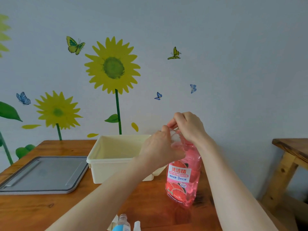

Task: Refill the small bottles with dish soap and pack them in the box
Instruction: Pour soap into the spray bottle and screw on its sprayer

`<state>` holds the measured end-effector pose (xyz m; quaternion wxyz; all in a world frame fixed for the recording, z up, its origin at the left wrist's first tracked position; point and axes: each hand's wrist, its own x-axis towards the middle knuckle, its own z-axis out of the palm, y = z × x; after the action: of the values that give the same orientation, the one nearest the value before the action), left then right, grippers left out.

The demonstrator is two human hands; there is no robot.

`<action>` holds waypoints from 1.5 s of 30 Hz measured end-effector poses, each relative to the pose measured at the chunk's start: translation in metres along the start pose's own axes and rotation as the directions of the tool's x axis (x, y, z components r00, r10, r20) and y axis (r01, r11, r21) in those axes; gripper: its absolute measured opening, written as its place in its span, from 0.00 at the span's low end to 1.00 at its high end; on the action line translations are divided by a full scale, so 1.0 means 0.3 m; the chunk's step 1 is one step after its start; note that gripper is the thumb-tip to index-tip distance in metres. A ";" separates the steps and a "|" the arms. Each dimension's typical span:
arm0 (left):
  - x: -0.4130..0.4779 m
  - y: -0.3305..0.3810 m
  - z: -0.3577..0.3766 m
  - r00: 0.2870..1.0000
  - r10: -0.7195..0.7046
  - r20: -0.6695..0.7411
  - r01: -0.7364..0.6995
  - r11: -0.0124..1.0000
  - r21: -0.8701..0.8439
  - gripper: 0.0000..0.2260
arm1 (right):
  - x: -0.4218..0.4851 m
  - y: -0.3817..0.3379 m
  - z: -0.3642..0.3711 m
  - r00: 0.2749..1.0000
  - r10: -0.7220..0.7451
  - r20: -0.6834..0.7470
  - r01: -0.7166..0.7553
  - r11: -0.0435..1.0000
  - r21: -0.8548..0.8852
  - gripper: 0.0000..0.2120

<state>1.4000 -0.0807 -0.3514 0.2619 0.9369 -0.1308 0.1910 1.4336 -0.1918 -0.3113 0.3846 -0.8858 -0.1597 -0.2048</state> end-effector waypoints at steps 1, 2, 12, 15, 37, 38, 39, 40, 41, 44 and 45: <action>-0.002 -0.002 0.002 1.000 -0.007 -0.001 0.007 1.000 -0.002 0.20 | -0.004 0.000 0.002 1.000 -0.002 0.002 0.002 1.000 -0.006 0.21; -0.001 0.000 0.000 1.000 -0.007 0.003 0.007 1.000 -0.003 0.20 | -0.003 -0.002 0.001 1.000 0.002 0.009 -0.002 1.000 -0.011 0.21; 0.007 0.002 -0.029 0.999 0.035 -0.016 -0.034 0.999 0.023 0.22 | 0.016 -0.028 -0.023 0.998 0.024 0.062 -0.026 0.999 0.035 0.21; 0.007 -0.006 -0.004 1.000 0.017 -0.009 -0.017 1.000 0.013 0.21 | 0.000 -0.004 -0.005 1.000 0.011 0.022 -0.011 1.000 0.029 0.21; 0.008 0.011 -0.041 0.999 0.032 0.022 -0.032 0.999 -0.024 0.22 | 0.011 -0.035 -0.024 0.998 0.013 0.065 -0.009 0.998 -0.068 0.21; 0.013 0.016 -0.049 0.999 0.043 0.008 -0.043 0.999 -0.015 0.23 | 0.017 -0.042 -0.034 0.997 0.019 0.068 -0.015 0.998 -0.053 0.21; 0.017 0.018 -0.052 0.999 0.052 -0.004 -0.052 0.999 -0.009 0.23 | 0.022 -0.043 -0.039 0.997 0.025 0.066 -0.023 0.999 -0.035 0.21; 0.020 0.019 -0.049 0.998 0.056 -0.013 -0.056 0.998 -0.005 0.23 | 0.025 -0.040 -0.040 0.998 0.027 0.057 -0.025 0.999 -0.027 0.21; 0.022 0.016 -0.040 0.998 0.055 -0.019 -0.055 0.998 -0.005 0.22 | 0.026 -0.032 -0.034 0.999 0.025 0.046 -0.023 0.999 -0.037 0.22; 0.014 0.002 -0.005 0.999 0.032 -0.015 -0.032 0.999 -0.028 0.21 | 0.013 -0.002 -0.008 1.000 0.004 -0.002 -0.004 0.998 -0.063 0.21; 0.009 0.000 0.002 1.000 0.025 -0.011 -0.025 0.999 -0.033 0.21 | 0.008 0.004 -0.002 1.000 0.001 -0.010 -0.002 0.999 -0.048 0.21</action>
<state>1.4026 -0.0816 -0.3507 0.2755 0.9297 -0.1444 0.1972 1.4361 -0.1929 -0.3106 0.3642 -0.8939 -0.1522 -0.2126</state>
